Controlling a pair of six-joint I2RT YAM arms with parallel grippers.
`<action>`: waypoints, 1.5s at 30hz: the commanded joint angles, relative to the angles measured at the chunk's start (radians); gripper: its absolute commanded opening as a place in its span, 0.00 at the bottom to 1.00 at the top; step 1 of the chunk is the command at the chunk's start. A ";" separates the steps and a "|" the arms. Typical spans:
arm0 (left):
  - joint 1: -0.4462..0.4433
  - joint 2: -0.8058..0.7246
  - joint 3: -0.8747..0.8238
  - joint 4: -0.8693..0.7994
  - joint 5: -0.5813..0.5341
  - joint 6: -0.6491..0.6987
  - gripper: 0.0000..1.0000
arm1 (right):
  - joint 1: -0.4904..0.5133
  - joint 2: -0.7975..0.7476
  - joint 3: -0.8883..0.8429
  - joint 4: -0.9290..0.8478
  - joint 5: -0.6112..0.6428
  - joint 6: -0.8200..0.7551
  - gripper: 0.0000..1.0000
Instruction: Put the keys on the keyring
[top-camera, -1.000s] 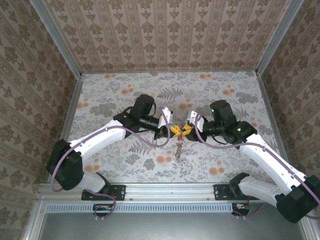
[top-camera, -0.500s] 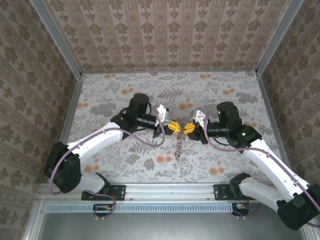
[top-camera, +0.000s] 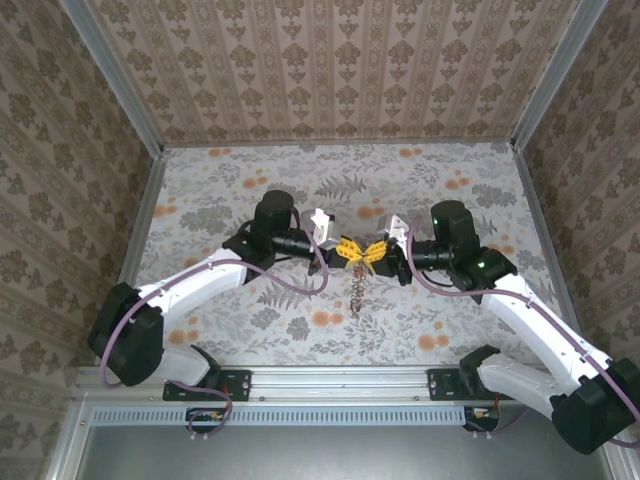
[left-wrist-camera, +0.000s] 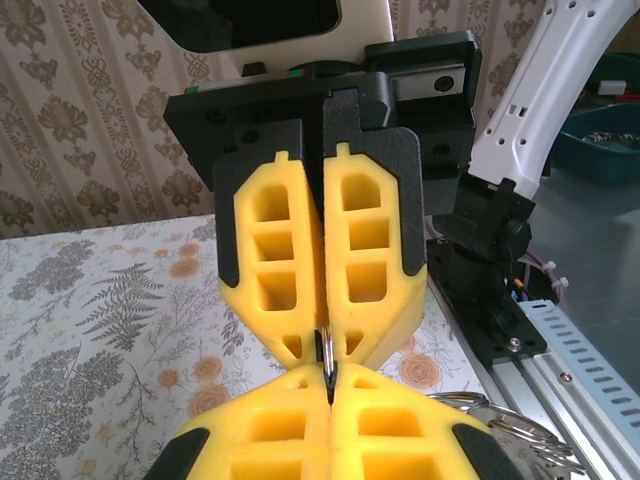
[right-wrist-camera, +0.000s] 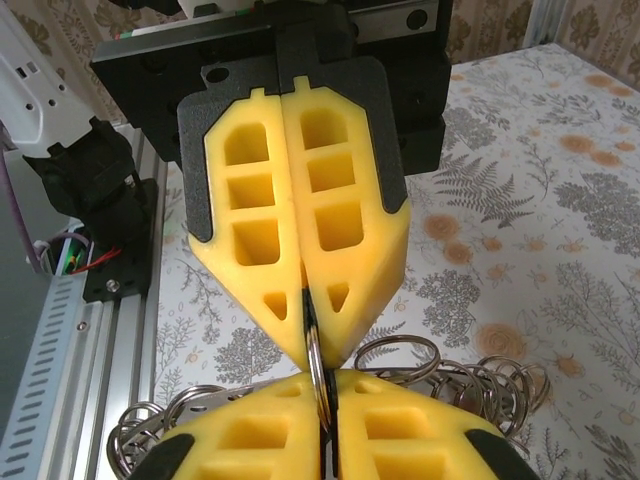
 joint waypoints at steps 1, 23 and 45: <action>-0.002 -0.022 -0.001 0.095 0.016 -0.029 0.00 | 0.000 0.007 -0.006 0.021 -0.050 0.005 0.00; -0.053 0.075 0.245 -0.584 -0.184 0.234 0.26 | 0.109 0.024 0.119 -0.185 0.250 -0.194 0.00; -0.040 0.024 0.185 -0.454 -0.139 0.200 0.00 | 0.112 -0.010 0.077 -0.144 0.260 -0.163 0.11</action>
